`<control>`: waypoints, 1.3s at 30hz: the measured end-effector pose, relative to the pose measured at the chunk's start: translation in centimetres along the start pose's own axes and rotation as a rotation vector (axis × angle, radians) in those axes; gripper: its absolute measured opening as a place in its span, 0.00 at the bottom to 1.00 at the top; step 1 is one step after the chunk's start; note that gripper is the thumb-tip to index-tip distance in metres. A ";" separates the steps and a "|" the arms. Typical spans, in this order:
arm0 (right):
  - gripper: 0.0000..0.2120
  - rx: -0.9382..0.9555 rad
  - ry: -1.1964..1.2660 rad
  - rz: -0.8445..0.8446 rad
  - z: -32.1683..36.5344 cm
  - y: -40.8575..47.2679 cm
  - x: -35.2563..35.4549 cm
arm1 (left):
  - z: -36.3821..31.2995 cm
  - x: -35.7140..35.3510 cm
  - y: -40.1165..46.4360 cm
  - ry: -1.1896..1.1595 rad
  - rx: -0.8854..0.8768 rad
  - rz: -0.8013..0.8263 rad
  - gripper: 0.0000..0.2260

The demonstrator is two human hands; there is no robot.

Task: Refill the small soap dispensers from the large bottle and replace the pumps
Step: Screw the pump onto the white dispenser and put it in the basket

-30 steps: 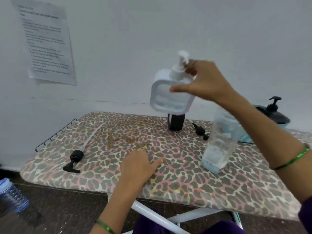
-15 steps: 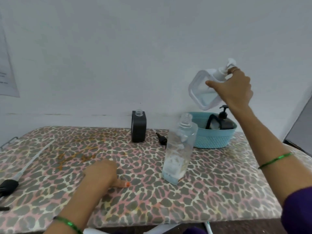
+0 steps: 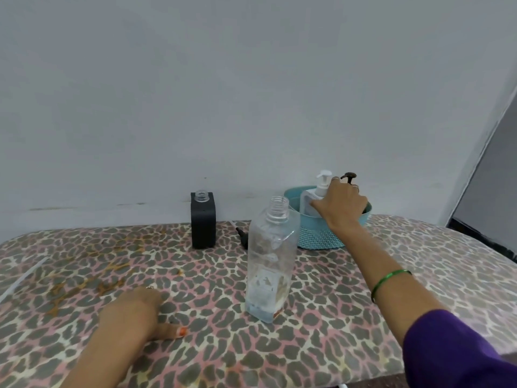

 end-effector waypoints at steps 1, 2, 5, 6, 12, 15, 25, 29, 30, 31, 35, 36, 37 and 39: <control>0.26 -0.013 -0.008 0.018 -0.3 0.0 -0.4 | -0.1 0.0 0.1 -0.001 -0.004 0.008 0.37; 0.27 -0.023 -0.009 0.030 -0.5 0.1 -0.8 | 0.0 0.0 0.2 -0.001 -0.008 0.015 0.38; 0.28 -0.033 0.013 0.028 -0.7 0.0 -1.2 | 0.2 -0.1 0.5 -0.016 -0.017 0.025 0.38; 0.28 -0.033 0.019 0.026 -0.6 0.0 -1.2 | 0.3 -0.1 0.6 -0.021 -0.020 0.025 0.38; 0.29 -0.051 0.034 0.010 -0.5 0.1 -1.4 | 0.4 -0.1 0.7 -0.036 -0.021 0.024 0.38; 0.30 -0.063 0.049 0.029 -0.8 0.5 -1.9 | 0.4 -0.2 0.8 -0.039 -0.027 0.013 0.38; 0.28 -0.108 0.024 0.081 -0.8 1.2 -2.9 | 0.6 -0.2 0.6 -0.046 -0.021 -0.018 0.36; 0.34 -0.084 0.195 0.138 -1.4 1.9 -3.7 | 0.7 -0.1 0.6 -0.034 -0.001 -0.009 0.36; 0.35 -0.050 0.221 0.158 -1.4 2.1 -3.6 | 0.6 -0.1 0.6 -0.036 0.007 -0.008 0.37; 0.34 -0.005 0.234 0.168 -1.5 2.3 -3.4 | 0.6 -0.1 0.6 -0.038 0.015 -0.006 0.37; 0.25 0.098 0.522 -0.024 -2.2 -0.8 1.2 | 0.5 -0.3 0.3 -0.032 0.026 -0.015 0.34; 0.23 0.105 0.668 -0.012 -2.2 -2.8 2.4 | 0.5 -0.4 0.2 -0.031 0.026 -0.020 0.34; 0.24 0.135 0.800 0.067 -1.9 -5.1 3.2 | 0.5 -0.4 0.1 -0.029 0.029 -0.023 0.34; 0.35 0.234 0.978 0.322 -0.4 -10.3 3.6 | 0.6 -0.4 0.0 -0.027 0.038 -0.029 0.34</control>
Point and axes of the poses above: each hand's wrist, its own y-axis towards the middle knuckle, its own x-axis out of the back of the hand, z = x × y, the point moved 8 cm from there along y, towards the middle knuckle, and after that the axes turned 13 degrees about -y, right-handed, at the moved point
